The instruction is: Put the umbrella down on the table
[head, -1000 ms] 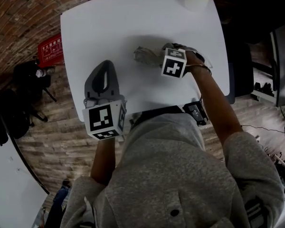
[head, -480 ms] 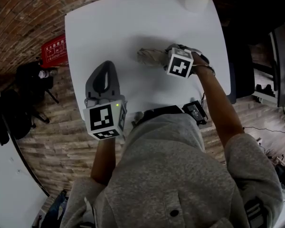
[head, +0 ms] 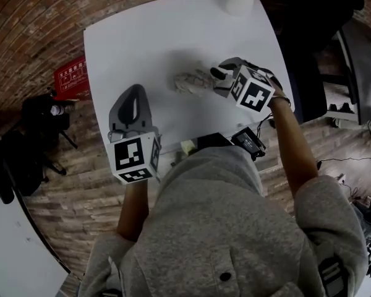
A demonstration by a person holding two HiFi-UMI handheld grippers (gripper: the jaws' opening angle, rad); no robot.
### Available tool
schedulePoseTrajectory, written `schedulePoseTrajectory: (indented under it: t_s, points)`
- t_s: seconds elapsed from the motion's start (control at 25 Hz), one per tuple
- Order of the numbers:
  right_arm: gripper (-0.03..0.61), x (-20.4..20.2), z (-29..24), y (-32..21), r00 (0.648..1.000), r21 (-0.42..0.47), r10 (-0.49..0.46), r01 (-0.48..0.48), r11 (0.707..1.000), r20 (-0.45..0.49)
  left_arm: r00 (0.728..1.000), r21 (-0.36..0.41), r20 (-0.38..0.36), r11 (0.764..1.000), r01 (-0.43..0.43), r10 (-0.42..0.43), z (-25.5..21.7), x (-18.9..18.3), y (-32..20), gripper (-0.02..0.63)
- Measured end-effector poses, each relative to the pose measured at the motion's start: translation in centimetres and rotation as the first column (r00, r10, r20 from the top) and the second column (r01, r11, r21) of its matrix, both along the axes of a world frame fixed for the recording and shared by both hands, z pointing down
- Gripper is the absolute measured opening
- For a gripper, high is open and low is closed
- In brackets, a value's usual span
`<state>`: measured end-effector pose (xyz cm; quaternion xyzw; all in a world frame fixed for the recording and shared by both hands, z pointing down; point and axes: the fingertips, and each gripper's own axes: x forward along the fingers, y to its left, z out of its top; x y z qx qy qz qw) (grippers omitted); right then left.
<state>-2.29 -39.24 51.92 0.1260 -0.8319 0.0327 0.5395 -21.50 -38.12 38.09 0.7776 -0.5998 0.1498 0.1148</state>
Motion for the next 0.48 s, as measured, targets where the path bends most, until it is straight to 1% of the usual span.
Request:
schedulePoseTrajectory:
  t_s: [0.08,0.16,0.24,0.32,0.36,0.4,0.44,0.48]
  points:
    - [0.265,0.3,-2.4,0.8,0.998,0.055,0.03,-0.033,0.998,0.052,1.0,0.008,0.0,1.0,-0.008,0.008,-0.4,0.0,0.9,0.021]
    - [0.265,0.9,-4.7,1.4,0.993,0.131,0.068,-0.081,0.988,0.099,1.0,0.02,-0.002,1.0,-0.019,0.019,-0.7,0.1,1.6,0.021]
    - [0.264,1.6,-7.0,2.2,0.982,0.194,0.114,-0.143,0.971,0.151,1.0,0.029,-0.005,0.999,-0.029,0.029,-1.1,0.5,2.6,0.021]
    - [0.261,2.1,-9.3,3.2,0.96,0.232,0.163,-0.215,0.949,0.226,0.999,0.036,-0.004,0.999,-0.037,0.037,-1.5,0.7,3.6,0.021]
    - [0.256,2.4,-10.5,3.6,0.944,0.25,0.188,-0.257,0.934,0.271,0.999,0.043,-0.004,0.998,-0.039,0.039,-1.7,0.8,4.1,0.021]
    - [0.247,2.7,-11.8,4.0,0.923,0.272,0.214,-0.305,0.913,0.318,0.999,0.05,-0.004,0.998,-0.041,0.041,-2.0,0.8,4.5,0.021]
    - [0.219,3.2,-13.0,4.3,0.897,0.298,0.244,-0.362,0.883,0.368,0.999,0.058,-0.004,0.997,-0.042,0.043,-2.2,0.9,4.9,0.021]
    - [0.146,3.9,-14.2,4.5,0.866,0.325,0.275,-0.425,0.845,0.418,0.999,0.064,-0.005,0.997,-0.043,0.044,-2.5,1.0,5.3,0.021]
